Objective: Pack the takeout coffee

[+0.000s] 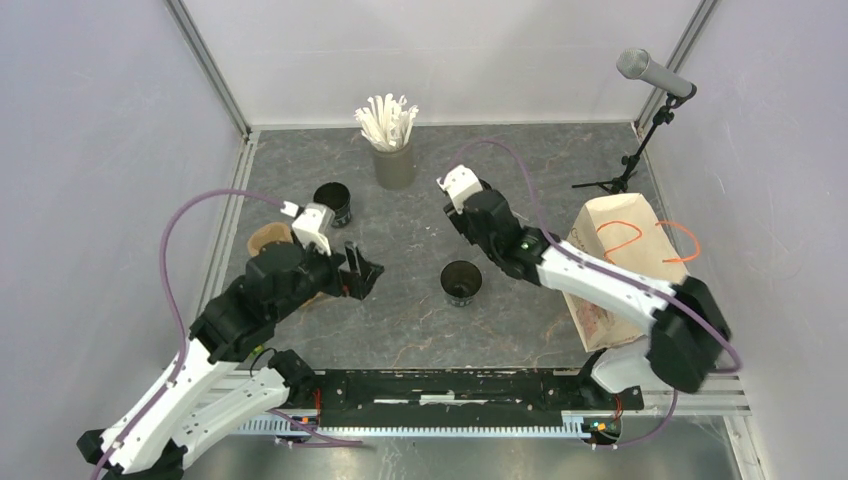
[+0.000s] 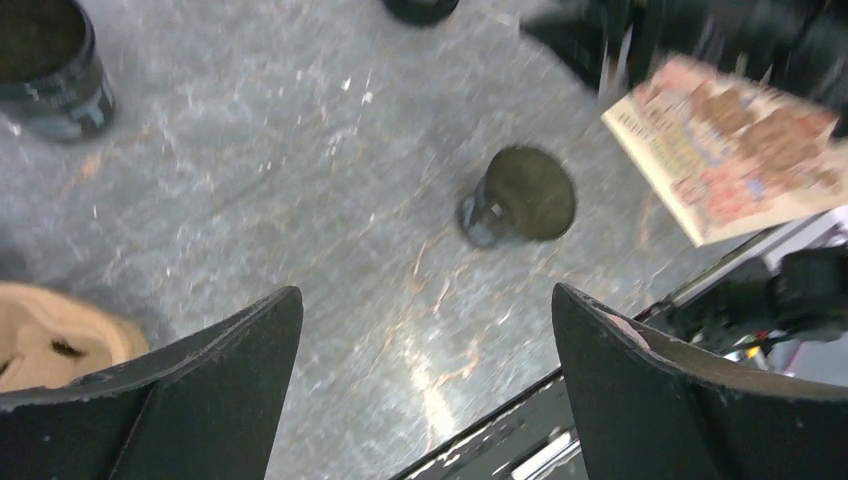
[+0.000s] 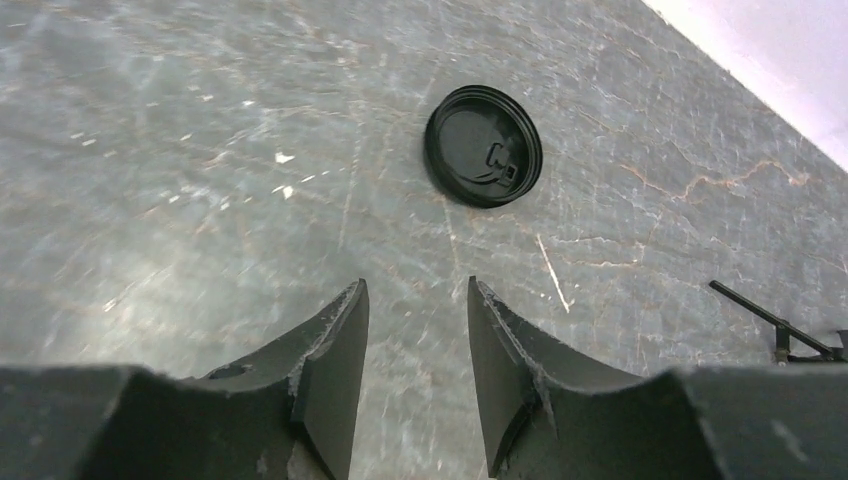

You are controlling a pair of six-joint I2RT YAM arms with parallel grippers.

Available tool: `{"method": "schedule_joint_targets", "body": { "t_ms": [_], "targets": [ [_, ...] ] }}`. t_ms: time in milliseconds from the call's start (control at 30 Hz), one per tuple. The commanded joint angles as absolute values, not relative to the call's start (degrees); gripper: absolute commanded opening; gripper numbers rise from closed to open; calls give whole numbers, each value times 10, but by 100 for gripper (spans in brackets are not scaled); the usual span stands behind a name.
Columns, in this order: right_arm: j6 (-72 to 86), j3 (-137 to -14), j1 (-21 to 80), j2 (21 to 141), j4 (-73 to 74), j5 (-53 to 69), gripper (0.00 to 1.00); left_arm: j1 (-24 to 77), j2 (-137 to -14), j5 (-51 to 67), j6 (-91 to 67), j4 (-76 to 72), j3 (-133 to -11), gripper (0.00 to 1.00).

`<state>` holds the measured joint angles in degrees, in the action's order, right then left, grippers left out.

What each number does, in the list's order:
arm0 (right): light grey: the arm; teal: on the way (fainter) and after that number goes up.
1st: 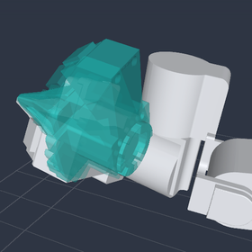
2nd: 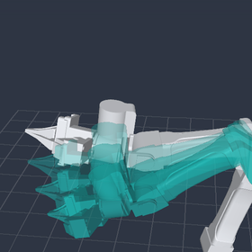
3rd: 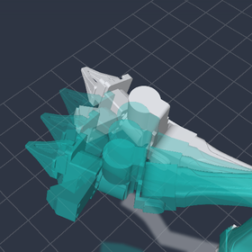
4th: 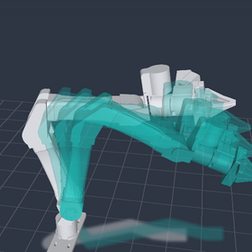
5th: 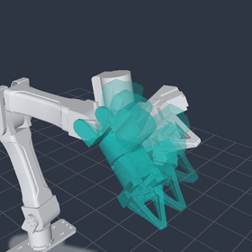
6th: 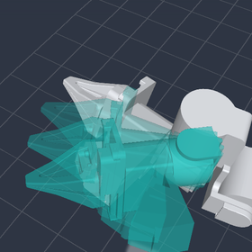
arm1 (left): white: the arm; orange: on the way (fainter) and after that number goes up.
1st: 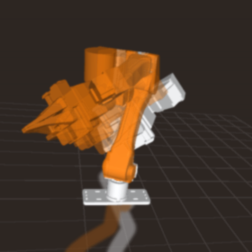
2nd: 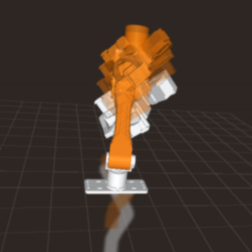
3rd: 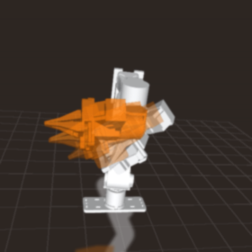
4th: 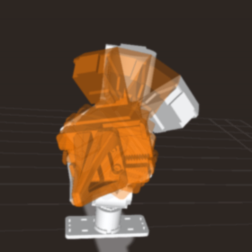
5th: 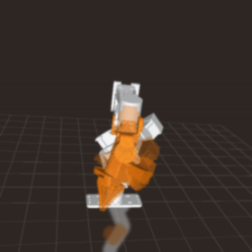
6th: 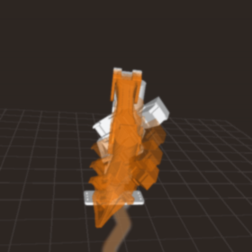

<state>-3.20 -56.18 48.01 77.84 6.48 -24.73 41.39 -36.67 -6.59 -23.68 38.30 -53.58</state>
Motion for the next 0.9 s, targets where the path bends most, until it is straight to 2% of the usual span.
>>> {"method": "schedule_joint_targets", "body": {
  "t_ms": [0,167,267,367,633,867],
  "targets": [
    [-59,-643,421,879,34,-230,45,415,-340,-51,-212,374,-473,100],
    [-47,-747,358,1005,66,-123,39,415,-344,-76,-195,407,-481,100],
    [-33,-793,326,1061,75,-42,39,415,-345,-76,-196,408,-479,100],
    [-19,-823,307,1101,72,-19,41,415,-344,-50,-192,403,-476,100],
    [-28,-892,284,1180,106,-17,38,415,-332,-56,-192,402,-476,100],
    [18,-881,263,1152,107,-123,36,415,-320,-64,-193,402,-474,100]
  ]
}}
